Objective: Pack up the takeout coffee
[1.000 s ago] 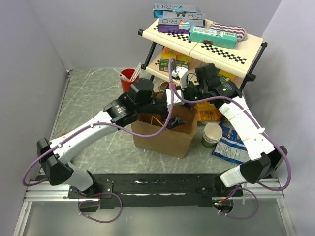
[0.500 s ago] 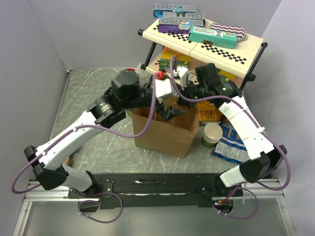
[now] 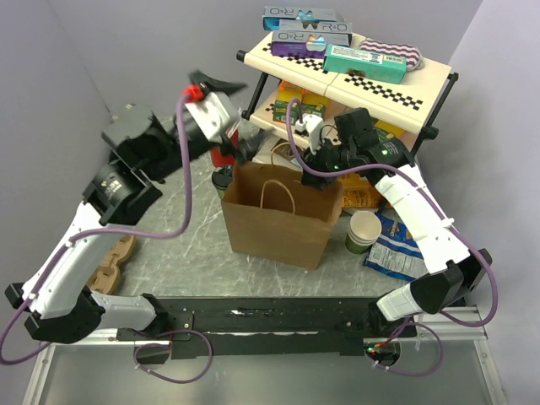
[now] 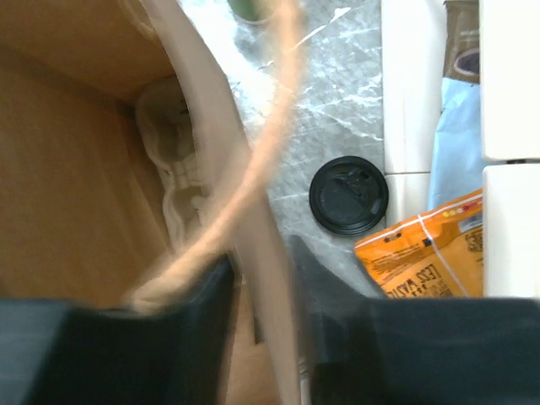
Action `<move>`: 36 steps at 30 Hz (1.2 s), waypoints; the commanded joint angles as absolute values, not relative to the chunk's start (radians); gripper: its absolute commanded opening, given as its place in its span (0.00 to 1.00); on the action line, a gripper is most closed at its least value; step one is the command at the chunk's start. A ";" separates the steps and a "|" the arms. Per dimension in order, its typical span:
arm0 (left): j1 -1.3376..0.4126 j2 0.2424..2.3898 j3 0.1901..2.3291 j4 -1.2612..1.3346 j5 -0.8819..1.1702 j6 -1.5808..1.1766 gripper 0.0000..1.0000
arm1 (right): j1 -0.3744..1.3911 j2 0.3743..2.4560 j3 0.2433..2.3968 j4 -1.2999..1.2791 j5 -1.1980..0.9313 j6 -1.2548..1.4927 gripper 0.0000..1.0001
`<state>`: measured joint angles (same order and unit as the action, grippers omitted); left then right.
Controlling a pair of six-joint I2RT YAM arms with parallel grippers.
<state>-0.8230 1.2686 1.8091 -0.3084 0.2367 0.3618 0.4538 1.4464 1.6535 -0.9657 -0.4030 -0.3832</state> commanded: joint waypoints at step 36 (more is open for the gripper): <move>-0.273 1.661 1.882 -1.005 0.300 0.250 0.99 | 0.453 1.353 1.815 -1.005 -0.270 -0.396 0.77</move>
